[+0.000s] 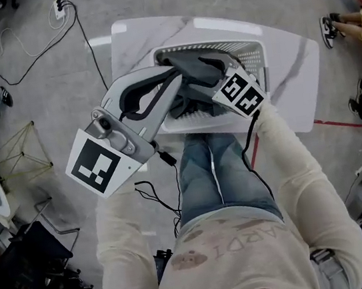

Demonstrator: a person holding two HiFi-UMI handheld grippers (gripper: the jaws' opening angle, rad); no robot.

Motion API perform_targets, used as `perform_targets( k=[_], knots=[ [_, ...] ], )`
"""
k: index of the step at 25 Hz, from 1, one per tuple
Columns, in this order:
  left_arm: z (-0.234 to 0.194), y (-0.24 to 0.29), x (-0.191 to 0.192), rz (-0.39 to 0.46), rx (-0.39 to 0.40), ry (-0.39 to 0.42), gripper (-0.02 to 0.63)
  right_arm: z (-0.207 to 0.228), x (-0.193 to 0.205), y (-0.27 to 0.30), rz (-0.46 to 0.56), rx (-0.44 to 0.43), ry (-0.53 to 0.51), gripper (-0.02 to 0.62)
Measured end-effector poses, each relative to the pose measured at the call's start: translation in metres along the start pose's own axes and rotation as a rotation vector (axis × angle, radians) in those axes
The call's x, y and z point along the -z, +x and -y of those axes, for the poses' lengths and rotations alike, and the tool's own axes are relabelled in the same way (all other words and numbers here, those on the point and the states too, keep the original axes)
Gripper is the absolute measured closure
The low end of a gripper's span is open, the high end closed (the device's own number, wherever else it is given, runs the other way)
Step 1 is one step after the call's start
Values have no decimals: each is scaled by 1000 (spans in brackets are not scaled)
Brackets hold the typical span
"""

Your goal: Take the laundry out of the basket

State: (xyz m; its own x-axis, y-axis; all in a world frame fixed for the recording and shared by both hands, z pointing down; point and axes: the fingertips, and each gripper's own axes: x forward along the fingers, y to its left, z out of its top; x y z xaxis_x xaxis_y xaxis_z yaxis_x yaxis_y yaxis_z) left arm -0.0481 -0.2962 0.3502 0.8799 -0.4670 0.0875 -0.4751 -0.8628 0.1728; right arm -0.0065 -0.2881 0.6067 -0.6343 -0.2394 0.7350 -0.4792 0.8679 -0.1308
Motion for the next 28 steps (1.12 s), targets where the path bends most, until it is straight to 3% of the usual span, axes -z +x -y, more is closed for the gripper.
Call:
perform_targets(
  k=[5,10,18,23,28],
  knots=[
    [-4,11,25,-18,31,-12,606,-11,35,34,-100,-111,-54,206],
    [-6,18,40,-20,37,-23,606,-27,71,61,-211,-188,-121,94],
    [-10,20,56,-30,39,-32,606,-26,132,112,-392,-114,-260,63],
    [-16,17,65,-42,36,-35,606,-18,171,134,-477,-95,-240,63],
    [-22,15,75,-43,28,-45,606,-13,182,148,-528,-66,-260,66]
  ],
)
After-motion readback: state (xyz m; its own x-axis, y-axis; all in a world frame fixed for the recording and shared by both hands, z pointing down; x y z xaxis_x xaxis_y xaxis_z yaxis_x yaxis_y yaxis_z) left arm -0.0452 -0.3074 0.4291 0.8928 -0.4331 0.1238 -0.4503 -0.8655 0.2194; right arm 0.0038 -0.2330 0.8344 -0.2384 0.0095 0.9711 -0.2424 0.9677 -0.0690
